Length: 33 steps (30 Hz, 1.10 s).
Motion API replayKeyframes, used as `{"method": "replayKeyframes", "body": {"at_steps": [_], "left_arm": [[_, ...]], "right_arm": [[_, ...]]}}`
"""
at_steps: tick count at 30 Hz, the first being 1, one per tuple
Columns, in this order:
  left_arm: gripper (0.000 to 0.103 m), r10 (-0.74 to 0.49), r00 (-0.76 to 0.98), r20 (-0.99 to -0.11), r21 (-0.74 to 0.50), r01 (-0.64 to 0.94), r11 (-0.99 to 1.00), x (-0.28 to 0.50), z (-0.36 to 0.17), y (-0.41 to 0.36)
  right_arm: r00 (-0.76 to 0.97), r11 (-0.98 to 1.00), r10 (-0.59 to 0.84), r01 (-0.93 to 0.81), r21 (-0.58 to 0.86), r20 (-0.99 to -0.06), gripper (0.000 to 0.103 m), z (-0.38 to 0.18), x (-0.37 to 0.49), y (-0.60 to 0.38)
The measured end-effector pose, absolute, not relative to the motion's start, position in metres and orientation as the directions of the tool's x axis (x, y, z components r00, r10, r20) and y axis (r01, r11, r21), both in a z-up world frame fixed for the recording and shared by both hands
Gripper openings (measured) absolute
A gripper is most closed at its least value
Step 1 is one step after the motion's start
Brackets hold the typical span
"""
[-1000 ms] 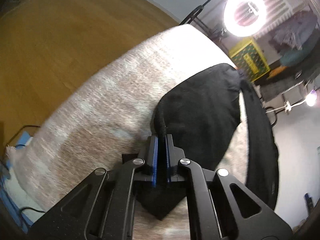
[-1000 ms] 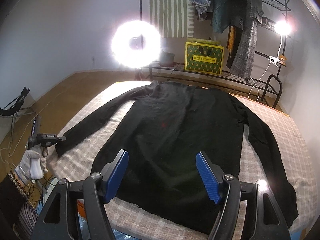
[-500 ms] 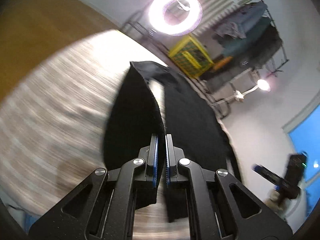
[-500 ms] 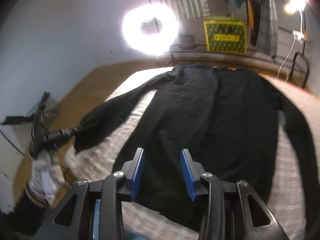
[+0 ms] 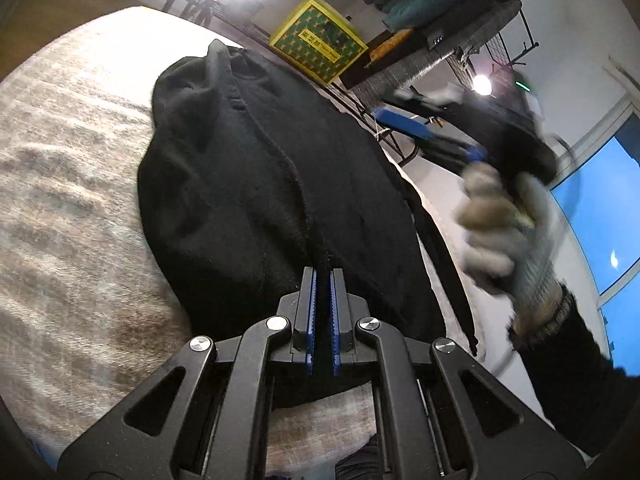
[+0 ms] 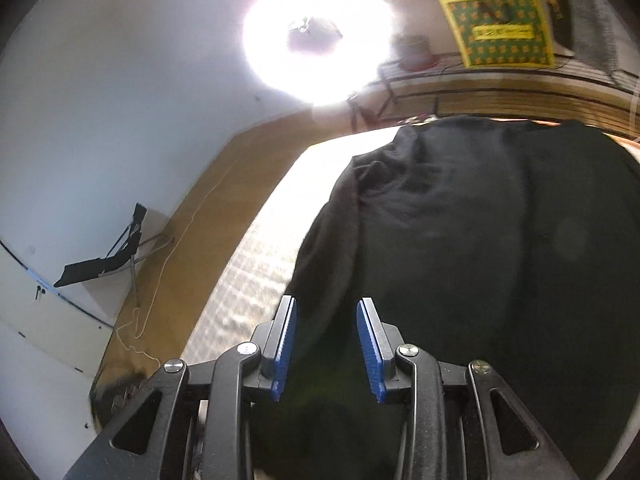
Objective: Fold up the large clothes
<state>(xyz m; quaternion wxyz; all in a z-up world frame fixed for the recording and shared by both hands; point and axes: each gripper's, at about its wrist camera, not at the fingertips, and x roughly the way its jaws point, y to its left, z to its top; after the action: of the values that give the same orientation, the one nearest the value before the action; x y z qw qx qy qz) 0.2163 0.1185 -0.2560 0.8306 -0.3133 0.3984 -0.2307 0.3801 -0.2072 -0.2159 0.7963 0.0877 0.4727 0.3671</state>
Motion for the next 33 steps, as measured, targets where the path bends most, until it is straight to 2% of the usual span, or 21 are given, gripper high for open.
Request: {"method": "replayKeyframes", "body": {"at_steps": [12, 16, 22, 25, 27, 29, 33], "left_arm": [[0.004, -0.629, 0.588, -0.509, -0.694, 0.153, 0.704, 0.192, -0.248, 0.139], [0.004, -0.639, 0.576, -0.510, -0.693, 0.164, 0.702, 0.196, -0.248, 0.135], [0.004, -0.640, 0.565, -0.521, -0.673, 0.189, 0.715, 0.200, -0.247, 0.134], [0.004, -0.653, 0.560, -0.510, -0.697, 0.176, 0.695, 0.201, -0.251, 0.140], [0.004, -0.645, 0.565, -0.515, -0.692, 0.171, 0.702, 0.203, -0.250, 0.142], [0.004, -0.644, 0.566, -0.514, -0.686, 0.179, 0.705, 0.202, -0.251, 0.142], [0.004, -0.638, 0.559, -0.530, -0.669, 0.187, 0.720, 0.202, -0.252, 0.136]], "right_arm": [[0.221, 0.752, 0.634, -0.399, 0.524, -0.741, 0.038, -0.292, 0.502, -0.099], [0.219, 0.750, 0.644, -0.373, 0.547, -0.733, 0.039, -0.300, 0.527, -0.080], [0.222, 0.782, 0.596, -0.379, 0.495, -0.772, 0.037, -0.306, 0.547, -0.053], [0.216, 0.777, 0.599, -0.390, 0.494, -0.771, 0.031, -0.308, 0.551, -0.046], [0.211, 0.786, 0.580, -0.399, 0.472, -0.787, 0.015, -0.312, 0.553, -0.038], [0.207, 0.799, 0.555, -0.405, 0.446, -0.806, 0.005, -0.318, 0.555, -0.035], [0.248, 0.810, 0.523, -0.442, 0.385, -0.816, 0.003, -0.306, 0.550, -0.037]]}}
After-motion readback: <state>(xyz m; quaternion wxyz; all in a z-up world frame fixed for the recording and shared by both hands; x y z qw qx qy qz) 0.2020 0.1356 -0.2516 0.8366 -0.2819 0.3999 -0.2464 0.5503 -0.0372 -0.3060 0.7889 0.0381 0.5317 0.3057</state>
